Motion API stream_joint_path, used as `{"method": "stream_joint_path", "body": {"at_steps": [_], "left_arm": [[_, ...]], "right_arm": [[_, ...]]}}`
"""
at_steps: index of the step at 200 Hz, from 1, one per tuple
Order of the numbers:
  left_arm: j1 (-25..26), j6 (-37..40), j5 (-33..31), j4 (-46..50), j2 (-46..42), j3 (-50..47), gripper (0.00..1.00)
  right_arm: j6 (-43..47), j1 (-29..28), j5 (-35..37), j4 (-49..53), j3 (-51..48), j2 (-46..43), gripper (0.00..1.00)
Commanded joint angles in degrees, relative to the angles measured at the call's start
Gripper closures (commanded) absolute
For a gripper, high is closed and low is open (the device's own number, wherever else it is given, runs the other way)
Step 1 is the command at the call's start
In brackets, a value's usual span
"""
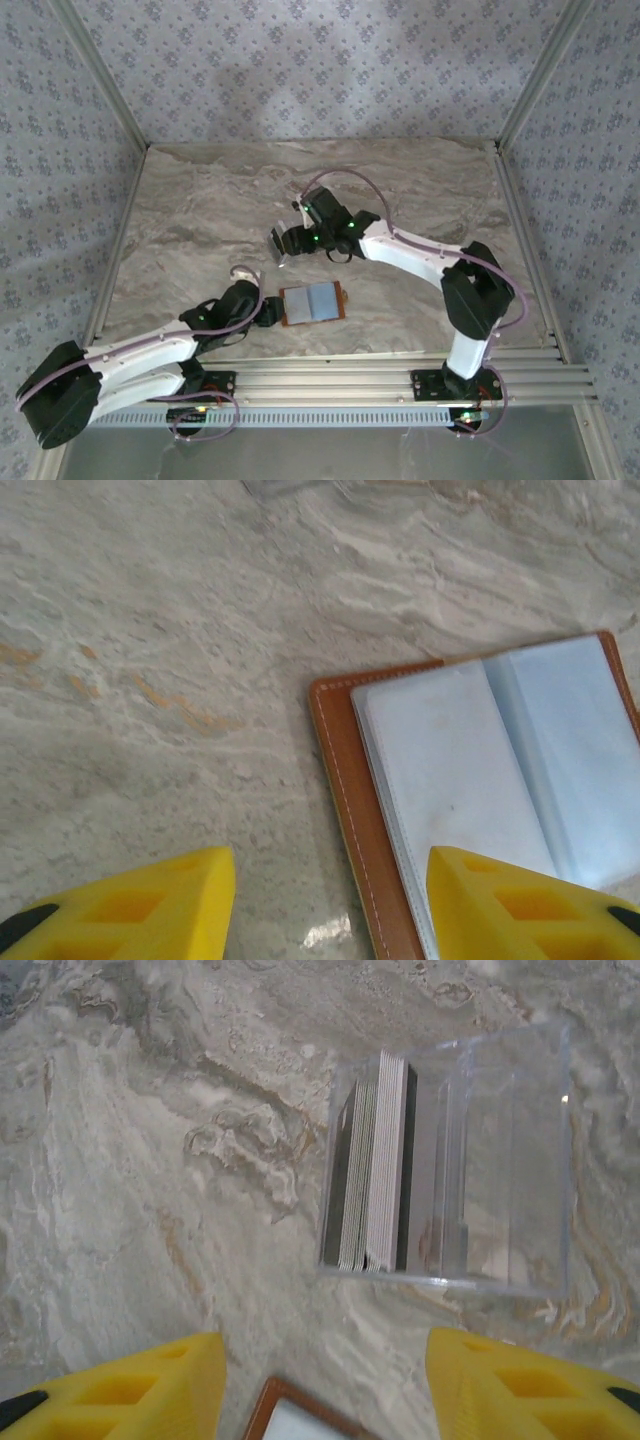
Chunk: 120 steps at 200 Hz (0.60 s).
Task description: Put the credit cards into the card holder
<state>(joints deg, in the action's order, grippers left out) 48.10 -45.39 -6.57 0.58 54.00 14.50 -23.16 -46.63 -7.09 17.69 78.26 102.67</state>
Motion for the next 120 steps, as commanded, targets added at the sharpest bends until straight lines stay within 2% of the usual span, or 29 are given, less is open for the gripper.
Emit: {"method": "stream_joint_path", "body": {"at_steps": [1, 73, 120], "left_arm": [[-2.6, -1.0, 1.7, -2.3, -0.9, 1.1, 0.45], [-16.8, -2.8, 6.5, -3.9, -3.3, 1.5, 0.44], [-24.0, -2.5, 10.6, -9.2, 4.6, 4.6, 0.45]], "right_arm": [[3.3, 1.0, -2.6, 4.5, 4.8, 4.7, 0.42], [5.2, 1.9, -6.7, 7.9, 14.3, 14.3, 0.43], [5.0, 2.5, -9.5, 7.9, 15.8, 17.0, 0.46]]}}
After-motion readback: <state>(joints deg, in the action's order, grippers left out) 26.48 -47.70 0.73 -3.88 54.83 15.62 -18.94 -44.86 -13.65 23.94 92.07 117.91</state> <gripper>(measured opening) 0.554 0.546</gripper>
